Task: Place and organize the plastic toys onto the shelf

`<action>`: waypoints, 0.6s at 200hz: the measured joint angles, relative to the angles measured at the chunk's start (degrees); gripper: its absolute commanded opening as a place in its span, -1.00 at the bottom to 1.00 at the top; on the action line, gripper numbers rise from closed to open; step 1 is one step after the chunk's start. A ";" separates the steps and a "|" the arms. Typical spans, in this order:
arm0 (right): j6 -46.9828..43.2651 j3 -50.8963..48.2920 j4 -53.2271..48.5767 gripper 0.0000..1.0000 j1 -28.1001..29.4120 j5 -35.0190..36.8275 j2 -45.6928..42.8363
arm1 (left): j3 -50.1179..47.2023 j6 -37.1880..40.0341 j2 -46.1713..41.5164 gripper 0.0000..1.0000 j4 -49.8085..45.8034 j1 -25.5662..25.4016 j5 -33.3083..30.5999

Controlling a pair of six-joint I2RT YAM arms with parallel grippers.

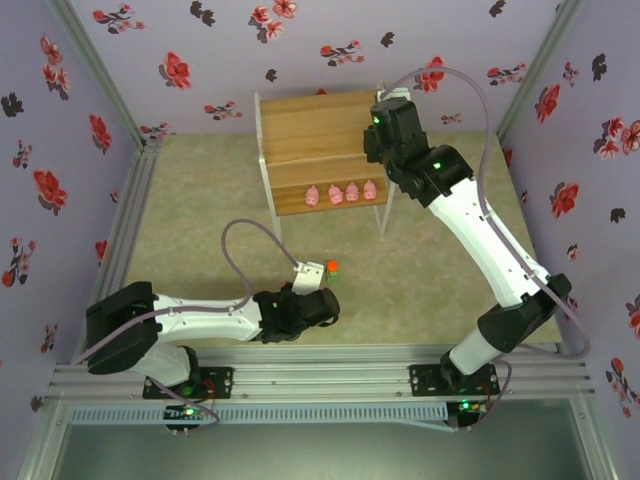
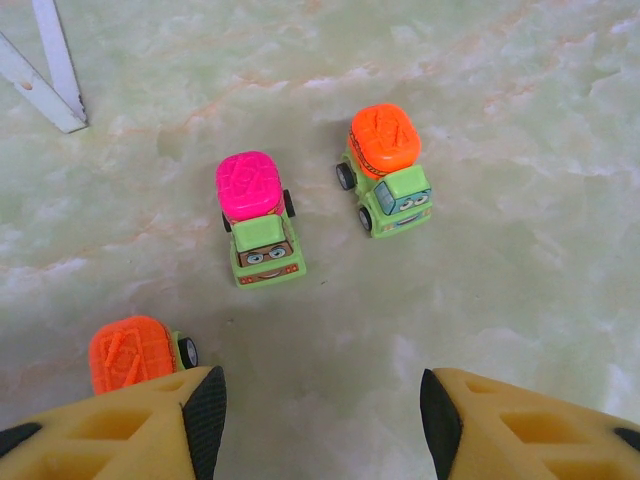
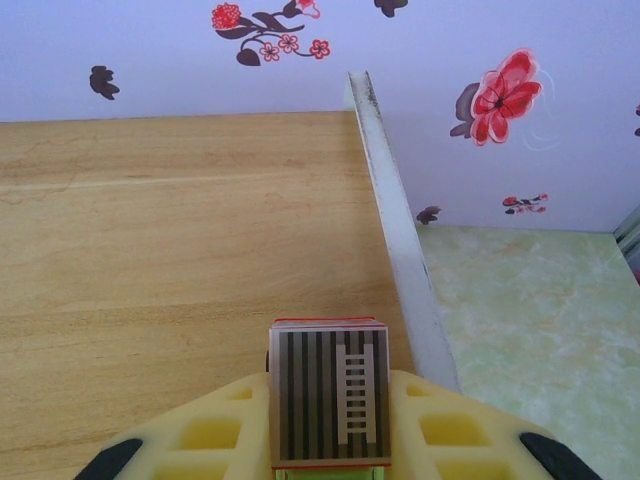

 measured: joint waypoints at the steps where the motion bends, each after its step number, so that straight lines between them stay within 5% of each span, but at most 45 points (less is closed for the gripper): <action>1: 0.02 0.00 0.00 -0.50 -0.02 -0.04 0.00 | 0.00 0.00 0.00 0.15 0.00 0.00 0.00; 120: 0.04 0.35 0.31 -0.45 -1.01 -0.96 1.42 | 0.00 -0.15 -0.02 0.15 0.00 0.00 -0.37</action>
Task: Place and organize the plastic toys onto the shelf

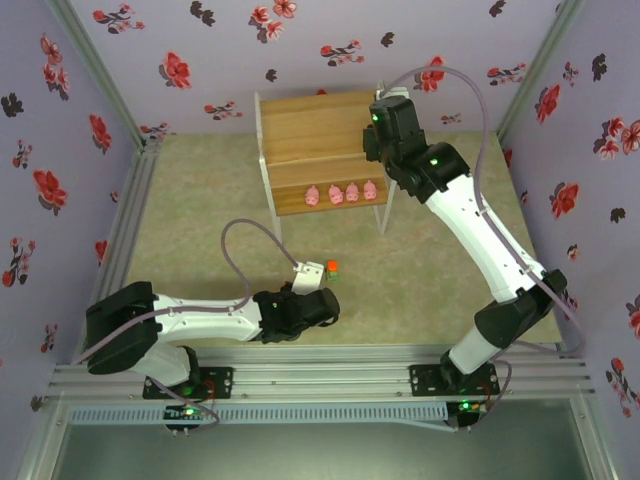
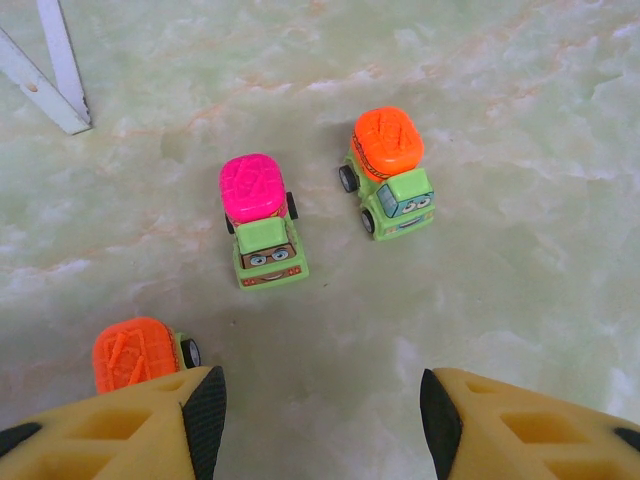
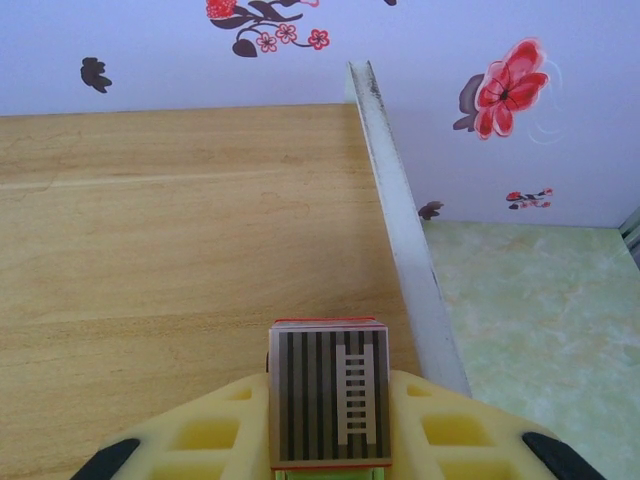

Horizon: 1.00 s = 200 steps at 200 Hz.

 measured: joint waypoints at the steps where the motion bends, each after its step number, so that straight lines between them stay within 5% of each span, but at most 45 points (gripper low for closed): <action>1: 0.00 0.00 0.00 -0.45 -0.04 -0.02 0.00 | 0.00 0.00 0.00 0.15 0.00 0.00 0.00; 200: 0.13 1.07 1.18 -0.34 -1.46 -2.64 1.70 | 0.00 -0.04 0.00 0.15 -0.94 0.00 0.00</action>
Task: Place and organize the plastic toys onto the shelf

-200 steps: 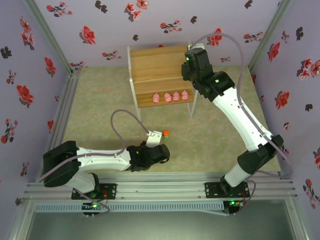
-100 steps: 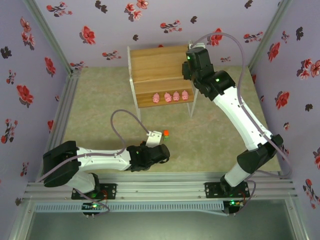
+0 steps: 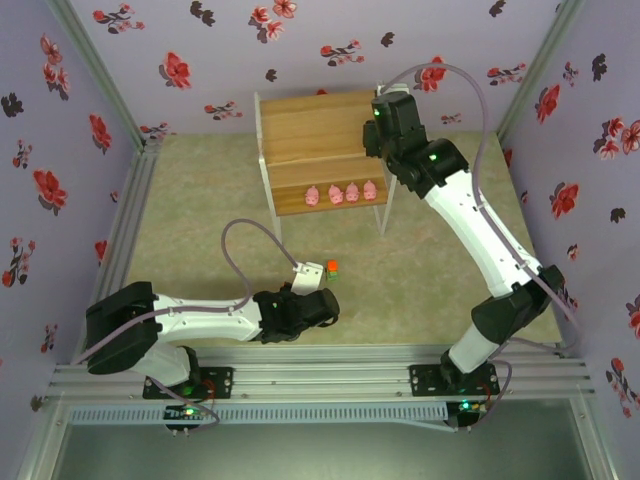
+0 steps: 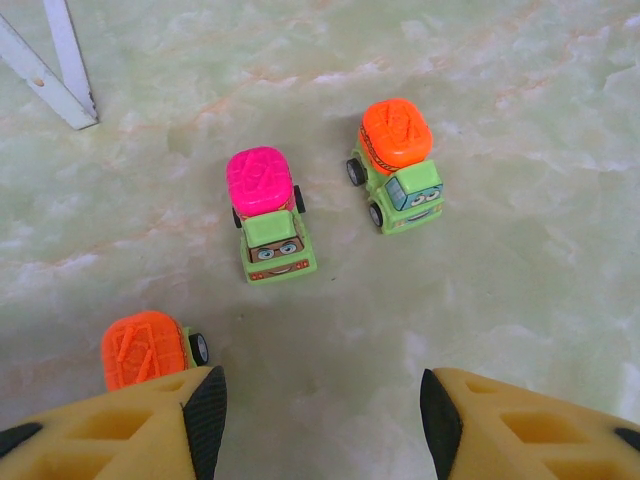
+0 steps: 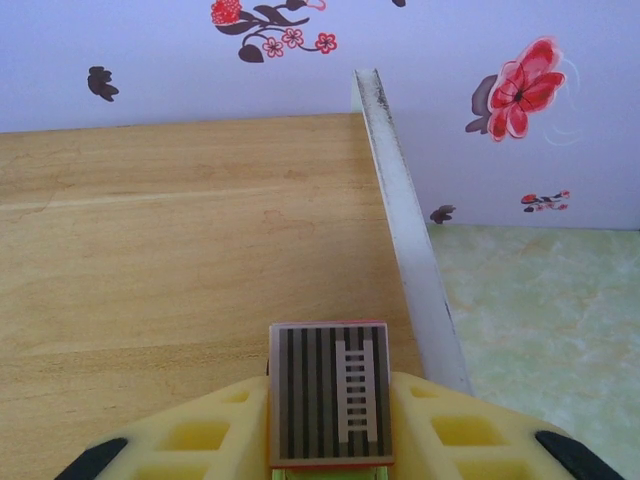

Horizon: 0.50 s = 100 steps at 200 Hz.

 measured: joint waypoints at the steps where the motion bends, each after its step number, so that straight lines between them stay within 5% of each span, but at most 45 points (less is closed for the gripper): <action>1: 0.00 0.00 0.00 -0.34 0.00 -0.02 0.00 | 0.00 0.00 0.00 0.15 0.00 0.00 0.00; 100: 0.04 0.28 -0.26 -0.23 0.00 -0.39 0.22 | -0.02 -0.59 -0.15 0.15 -0.11 0.00 -0.02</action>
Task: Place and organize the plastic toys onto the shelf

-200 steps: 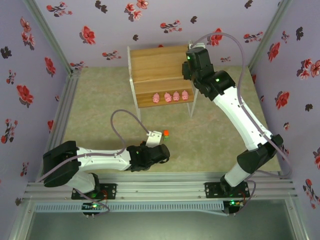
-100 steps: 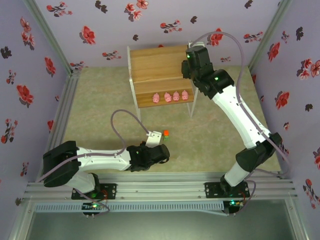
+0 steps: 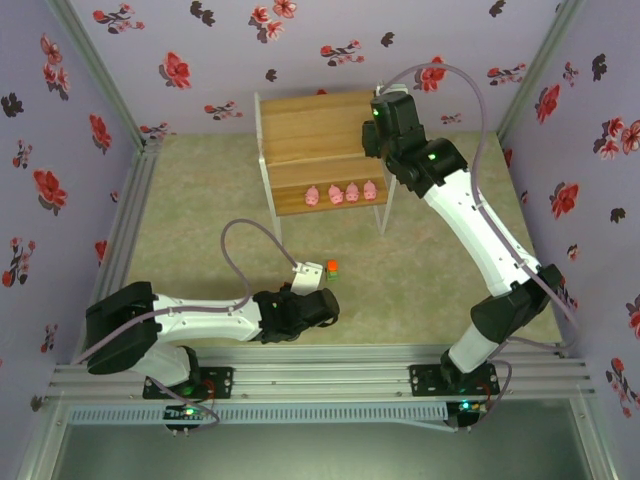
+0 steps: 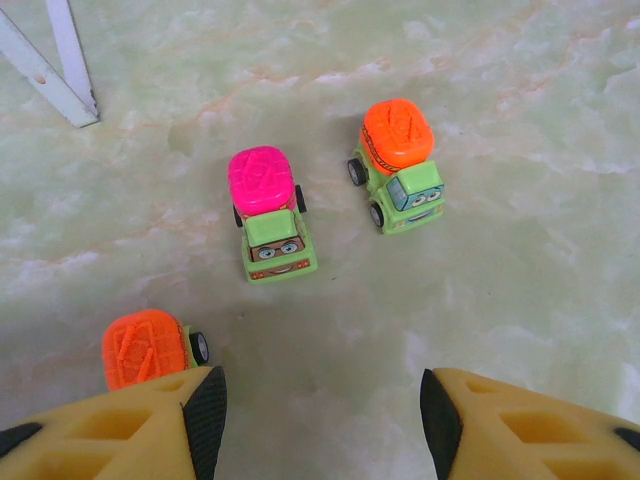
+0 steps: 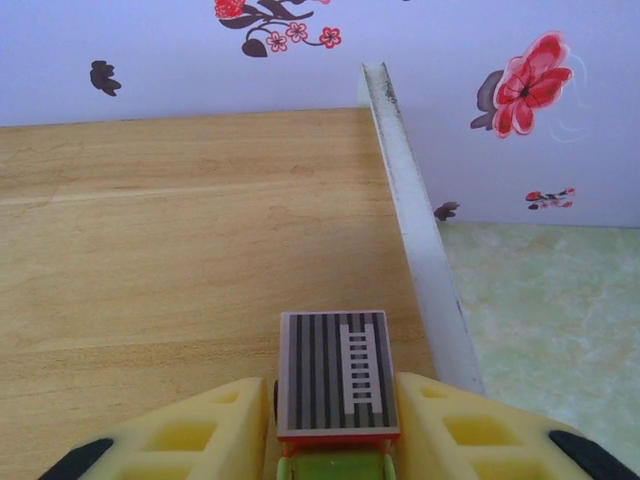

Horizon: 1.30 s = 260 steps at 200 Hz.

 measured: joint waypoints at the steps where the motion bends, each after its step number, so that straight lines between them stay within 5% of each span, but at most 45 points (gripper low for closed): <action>1: 0.00 0.00 0.00 -0.22 0.00 0.00 0.00 | 0.00 -0.04 0.00 0.16 0.00 0.00 0.00; 71: 0.02 1.95 -1.44 -0.05 0.00 -0.90 0.79 | 0.00 -0.28 -0.85 0.15 -0.09 0.00 -0.04; 260: 0.04 2.03 -1.88 0.00 0.00 -0.87 -2.16 | 0.00 -0.26 -3.08 0.15 -0.46 -0.02 -1.49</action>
